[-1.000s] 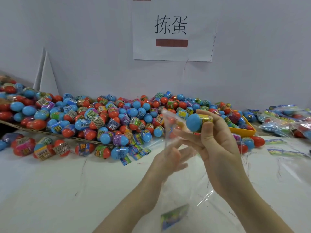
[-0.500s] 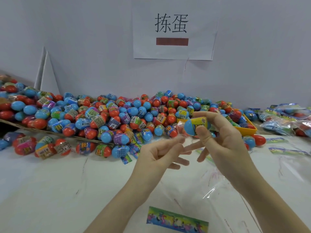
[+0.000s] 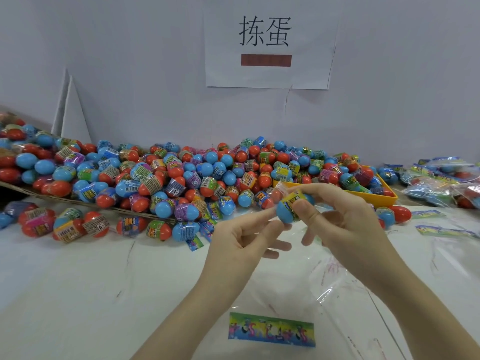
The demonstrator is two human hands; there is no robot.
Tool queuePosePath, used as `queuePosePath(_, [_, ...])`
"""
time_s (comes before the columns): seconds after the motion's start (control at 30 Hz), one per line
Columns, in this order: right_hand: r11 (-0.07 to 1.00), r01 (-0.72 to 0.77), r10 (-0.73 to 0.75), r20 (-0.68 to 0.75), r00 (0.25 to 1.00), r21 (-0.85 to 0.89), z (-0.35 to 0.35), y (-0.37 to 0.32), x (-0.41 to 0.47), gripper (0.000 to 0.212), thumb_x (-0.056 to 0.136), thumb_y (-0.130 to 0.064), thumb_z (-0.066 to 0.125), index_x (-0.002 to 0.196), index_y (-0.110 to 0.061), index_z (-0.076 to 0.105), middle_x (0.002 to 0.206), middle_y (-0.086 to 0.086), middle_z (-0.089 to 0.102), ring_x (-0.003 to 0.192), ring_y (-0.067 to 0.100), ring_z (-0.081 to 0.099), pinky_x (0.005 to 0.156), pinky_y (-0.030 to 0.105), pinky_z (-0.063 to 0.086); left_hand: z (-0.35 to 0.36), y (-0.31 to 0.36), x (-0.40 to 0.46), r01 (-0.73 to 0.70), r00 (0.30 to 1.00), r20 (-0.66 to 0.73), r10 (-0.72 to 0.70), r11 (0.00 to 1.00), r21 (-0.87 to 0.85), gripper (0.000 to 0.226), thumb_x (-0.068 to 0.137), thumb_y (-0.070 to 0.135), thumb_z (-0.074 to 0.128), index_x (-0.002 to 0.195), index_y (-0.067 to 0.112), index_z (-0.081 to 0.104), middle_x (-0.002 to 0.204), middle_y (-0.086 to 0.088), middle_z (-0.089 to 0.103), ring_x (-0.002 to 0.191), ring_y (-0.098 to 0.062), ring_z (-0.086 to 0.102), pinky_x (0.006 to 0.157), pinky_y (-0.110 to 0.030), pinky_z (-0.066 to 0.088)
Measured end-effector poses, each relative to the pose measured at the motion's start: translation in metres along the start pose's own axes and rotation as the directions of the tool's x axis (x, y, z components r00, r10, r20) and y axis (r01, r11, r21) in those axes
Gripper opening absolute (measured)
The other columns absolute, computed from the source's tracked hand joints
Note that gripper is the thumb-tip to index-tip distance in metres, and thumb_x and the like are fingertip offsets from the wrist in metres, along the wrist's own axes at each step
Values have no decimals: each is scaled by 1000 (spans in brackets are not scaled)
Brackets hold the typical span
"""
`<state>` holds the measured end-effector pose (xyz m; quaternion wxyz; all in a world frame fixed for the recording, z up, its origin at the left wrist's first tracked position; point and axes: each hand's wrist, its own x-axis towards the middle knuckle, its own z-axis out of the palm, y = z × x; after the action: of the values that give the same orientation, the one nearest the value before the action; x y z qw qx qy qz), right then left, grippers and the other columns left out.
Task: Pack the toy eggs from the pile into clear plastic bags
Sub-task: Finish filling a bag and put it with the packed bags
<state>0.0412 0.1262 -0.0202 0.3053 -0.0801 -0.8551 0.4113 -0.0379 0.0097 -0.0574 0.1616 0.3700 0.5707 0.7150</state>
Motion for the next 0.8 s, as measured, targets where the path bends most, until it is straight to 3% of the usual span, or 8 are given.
queuePosePath(0.2, [993,-50,55,-44,997,106,0,0,0,44,53,-60,53,86,-31,53,71,-8,65,45,7,57,46,18,49,1,1,-1,-2,1000,8,2,1000,-12,24,64,31,63,87,34,70,81,11,74,66,-12,71,55,-16,52])
queuePosePath(0.33, [1000,2,0,-73,997,30,0,1,1,35,54,-60,54,74,-32,58,63,-12,63,52,4,53,45,14,43,1,2,-1,2,1000,6,-2,999,-44,17,62,31,66,75,37,73,81,9,74,68,-14,71,55,-17,52])
queuePosePath(0.47, [1000,11,-11,-41,999,-13,-2,2,1,28,55,-58,52,72,-37,57,63,-15,61,55,-1,52,47,10,41,0,2,0,20,1000,3,-20,998,-64,23,61,30,68,83,32,72,85,8,74,71,-17,72,58,-17,53])
queuePosePath(0.57, [999,26,-24,52,998,-42,-5,4,0,11,67,-44,60,76,-40,57,70,-23,62,66,-4,53,53,8,41,1,1,-1,23,1000,1,-23,999,-39,30,61,27,69,90,30,70,85,10,74,73,-17,71,61,-18,54])
queuePosePath(0.8, [999,34,-34,185,982,1,-1,3,0,10,78,-34,55,85,-40,58,89,-12,63,82,3,58,71,20,51,1,1,0,28,1000,14,-27,999,-23,32,66,36,66,95,27,71,86,8,74,75,-7,70,63,-14,52])
